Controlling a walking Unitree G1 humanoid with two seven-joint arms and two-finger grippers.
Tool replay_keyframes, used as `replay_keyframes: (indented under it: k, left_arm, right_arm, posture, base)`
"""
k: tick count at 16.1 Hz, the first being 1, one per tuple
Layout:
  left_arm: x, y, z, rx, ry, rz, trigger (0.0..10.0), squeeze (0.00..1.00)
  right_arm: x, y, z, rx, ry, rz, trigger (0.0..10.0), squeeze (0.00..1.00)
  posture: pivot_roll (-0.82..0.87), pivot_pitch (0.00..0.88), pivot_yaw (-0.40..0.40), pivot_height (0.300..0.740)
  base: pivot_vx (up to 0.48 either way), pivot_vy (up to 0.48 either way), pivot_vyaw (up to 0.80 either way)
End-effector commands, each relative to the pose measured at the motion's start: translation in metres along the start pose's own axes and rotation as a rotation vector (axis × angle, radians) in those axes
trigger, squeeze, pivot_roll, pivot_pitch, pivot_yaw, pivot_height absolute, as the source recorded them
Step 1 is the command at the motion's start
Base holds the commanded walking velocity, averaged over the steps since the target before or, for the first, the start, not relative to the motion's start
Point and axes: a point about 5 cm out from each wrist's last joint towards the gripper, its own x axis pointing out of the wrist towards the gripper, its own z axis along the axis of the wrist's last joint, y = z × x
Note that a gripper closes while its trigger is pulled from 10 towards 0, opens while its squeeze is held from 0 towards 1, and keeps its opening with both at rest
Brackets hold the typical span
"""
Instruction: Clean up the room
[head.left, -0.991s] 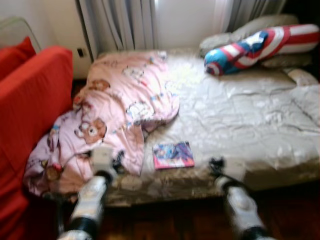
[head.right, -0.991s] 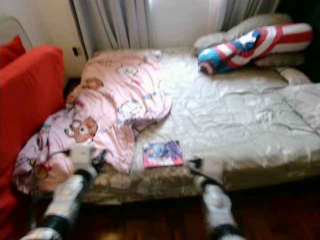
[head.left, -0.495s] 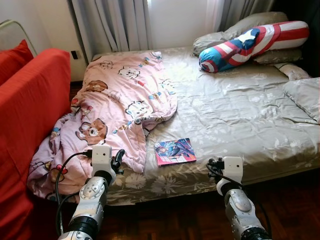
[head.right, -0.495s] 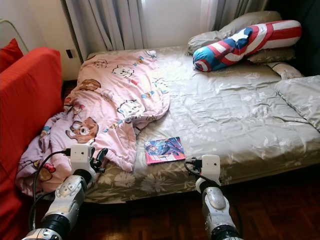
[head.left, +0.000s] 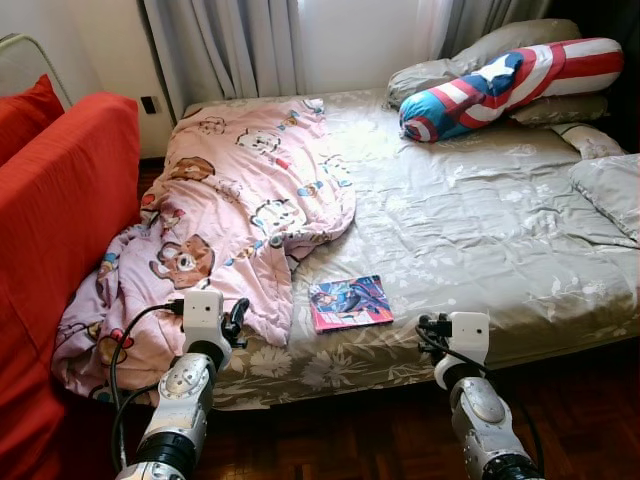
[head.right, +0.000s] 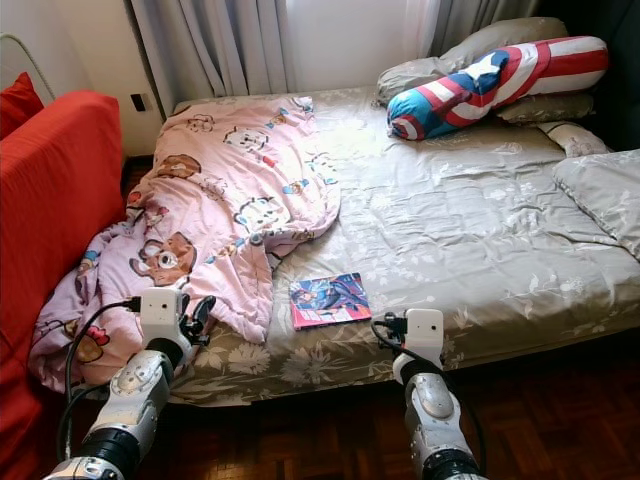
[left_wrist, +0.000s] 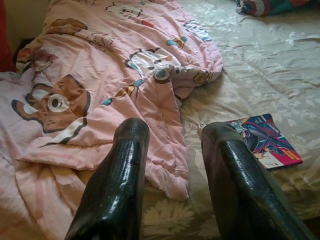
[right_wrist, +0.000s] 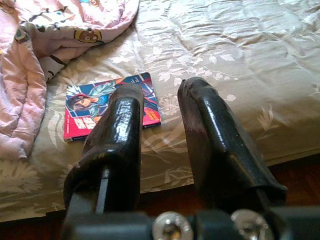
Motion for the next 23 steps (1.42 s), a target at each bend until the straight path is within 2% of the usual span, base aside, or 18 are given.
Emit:
replay_keyframes:
  k: [1,7,12,15,18,20,21,23]
  left_arm:
    - [0.001,0.001,0.003,-0.014,-0.014,0.005,10.0,0.00]
    - [0.001,0.004,0.001,-0.016,-0.004,0.014,10.0,0.00]
    - [-0.013,0.027,-0.025,-0.020,0.127,0.080,10.0,0.00]
    - [-0.031,0.040,-0.051,-0.015,0.255,0.107,10.0,0.00]
    - [-0.063,0.049,-0.088,-0.016,0.438,0.132,10.0,0.00]
    - [-0.081,0.049,-0.106,-0.028,0.536,0.137,10.0,0.00]
    - [-0.097,0.047,-0.121,-0.033,0.615,0.139,10.0,0.00]
    - [-0.108,0.046,-0.130,-0.038,0.658,0.142,10.0,0.00]
  right_arm:
    - [0.002,0.002,0.005,0.013,-0.026,0.001,10.0,0.00]
    - [0.001,-0.006,0.001,0.009,0.004,-0.034,10.0,0.00]
    - [-0.014,-0.019,-0.025,0.022,0.118,-0.089,10.0,0.00]
    - [-0.029,-0.029,-0.048,0.019,0.226,-0.123,10.0,0.00]
    - [-0.053,-0.040,-0.077,0.057,0.348,-0.184,10.0,0.00]
    - [-0.066,-0.046,-0.090,0.062,0.410,-0.214,10.0,0.00]
    - [-0.077,-0.047,-0.101,0.056,0.468,-0.222,10.0,0.00]
    - [-0.086,-0.046,-0.111,0.059,0.520,-0.231,10.0,0.00]
  posture:
    - [-0.02,0.008,0.021,0.740]
    - [-0.02,0.000,0.018,0.740]
    - [-0.02,0.000,0.023,0.740]
    - [-0.02,0.000,0.028,0.740]
    - [-0.03,0.000,0.030,0.740]
    - [-0.02,0.000,0.030,0.740]
    - [-0.02,0.000,0.030,0.740]
    - [-0.02,0.000,0.027,0.740]
  base:
    - [0.000,0.000,0.00]
    - [0.000,0.000,0.00]
    - [0.000,0.000,0.00]
    - [0.000,0.000,0.00]
    - [0.000,0.000,0.00]
    - [0.000,0.000,0.00]
    - [0.000,0.000,0.00]
    - [0.000,0.000,0.00]
